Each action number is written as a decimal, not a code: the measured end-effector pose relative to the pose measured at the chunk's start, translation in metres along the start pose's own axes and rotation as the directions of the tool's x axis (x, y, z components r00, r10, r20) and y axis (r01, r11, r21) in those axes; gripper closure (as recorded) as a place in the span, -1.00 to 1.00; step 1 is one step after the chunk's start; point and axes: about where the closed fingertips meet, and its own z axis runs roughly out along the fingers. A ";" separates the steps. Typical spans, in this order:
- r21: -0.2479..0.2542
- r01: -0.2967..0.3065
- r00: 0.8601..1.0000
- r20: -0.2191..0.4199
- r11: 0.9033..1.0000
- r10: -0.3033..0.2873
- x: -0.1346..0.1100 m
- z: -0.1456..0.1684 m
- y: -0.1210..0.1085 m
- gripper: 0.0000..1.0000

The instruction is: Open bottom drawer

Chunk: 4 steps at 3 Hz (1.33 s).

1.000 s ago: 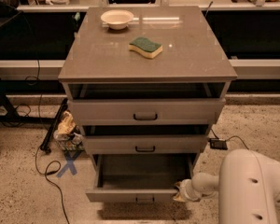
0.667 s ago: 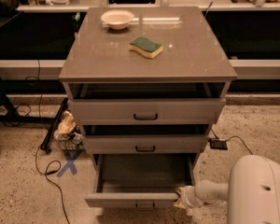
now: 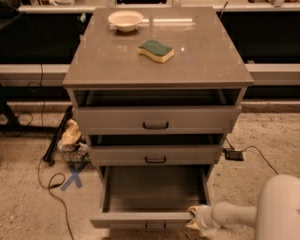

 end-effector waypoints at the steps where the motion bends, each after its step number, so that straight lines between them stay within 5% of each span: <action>1: 0.000 0.000 1.000 0.000 1.000 0.000 -0.003 -0.006 -0.002 0.62; 4: -0.007 -0.001 1.000 0.003 1.000 0.001 -0.005 -0.003 0.002 -0.78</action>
Offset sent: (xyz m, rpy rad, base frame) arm 0.0009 0.0000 0.0070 0.0000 0.0000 0.0000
